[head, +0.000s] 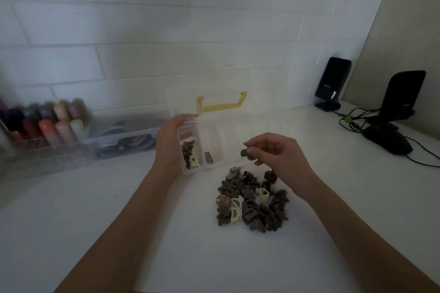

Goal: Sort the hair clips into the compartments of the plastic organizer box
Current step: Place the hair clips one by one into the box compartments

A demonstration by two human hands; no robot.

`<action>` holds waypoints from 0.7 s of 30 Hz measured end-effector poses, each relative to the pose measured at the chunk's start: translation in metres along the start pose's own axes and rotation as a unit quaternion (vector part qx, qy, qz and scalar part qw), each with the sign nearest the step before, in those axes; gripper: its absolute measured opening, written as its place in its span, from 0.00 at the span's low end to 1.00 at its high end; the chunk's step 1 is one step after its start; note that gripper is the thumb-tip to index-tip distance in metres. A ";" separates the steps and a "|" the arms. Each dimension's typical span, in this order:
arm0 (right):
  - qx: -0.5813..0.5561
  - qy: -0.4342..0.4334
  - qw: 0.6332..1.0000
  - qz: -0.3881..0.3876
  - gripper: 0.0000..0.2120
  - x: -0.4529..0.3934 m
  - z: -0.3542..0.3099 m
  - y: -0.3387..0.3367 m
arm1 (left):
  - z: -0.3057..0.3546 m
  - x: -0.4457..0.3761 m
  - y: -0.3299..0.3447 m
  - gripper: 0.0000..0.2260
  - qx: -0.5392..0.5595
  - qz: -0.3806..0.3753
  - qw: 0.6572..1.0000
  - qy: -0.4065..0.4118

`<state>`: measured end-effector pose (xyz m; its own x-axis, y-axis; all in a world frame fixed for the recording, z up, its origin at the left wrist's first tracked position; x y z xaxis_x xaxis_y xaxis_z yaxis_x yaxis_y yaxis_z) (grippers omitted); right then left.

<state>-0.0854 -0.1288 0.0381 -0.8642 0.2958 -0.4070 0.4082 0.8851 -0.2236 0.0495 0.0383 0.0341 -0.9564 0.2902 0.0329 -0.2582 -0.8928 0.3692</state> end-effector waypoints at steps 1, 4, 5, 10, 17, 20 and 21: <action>-0.005 -0.002 1.000 0.010 0.04 0.000 0.000 0.002 | 0.001 0.001 -0.001 0.09 -0.006 -0.014 1.000 0.008; 0.024 -0.034 0.999 0.028 0.04 0.000 -0.001 0.008 | 0.002 0.002 -0.002 0.10 -0.022 -0.021 0.999 0.021; 0.043 -0.049 0.997 0.029 0.04 0.000 -0.002 0.011 | 0.003 0.002 -0.001 0.10 -0.025 -0.018 0.999 0.023; 0.156 -0.154 0.976 -0.004 0.05 -0.012 -0.016 0.037 | 0.004 0.002 0.000 0.15 -0.031 -0.024 0.999 0.025; 0.397 -0.303 0.863 -0.071 0.11 -0.026 -0.007 0.054 | 0.001 0.002 -0.001 0.10 -0.018 -0.029 0.999 0.005; 0.441 -0.336 0.824 -0.115 0.17 -0.022 -0.003 0.053 | 0.000 0.002 0.002 0.09 0.006 -0.033 0.999 -0.008; 0.465 -0.339 0.807 -0.131 0.18 -0.022 -0.001 0.053 | -0.001 0.002 0.003 0.10 0.007 -0.033 0.999 -0.009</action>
<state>-0.0450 -0.0876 0.0363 -0.7257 -0.4015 -0.5587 0.5546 0.1394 -0.8204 0.0471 0.0363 0.0346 -0.9350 0.3539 0.0242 -0.3180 -0.8665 0.3849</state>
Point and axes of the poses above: each hand's wrist, its own x-axis away from the middle knuckle, its own y-axis out of the palm, z = x × y, the point moved 2 cm from there along -x, towards the middle knuckle, and after that the axes turned 5 degrees about -y, right-handed, at the moved point
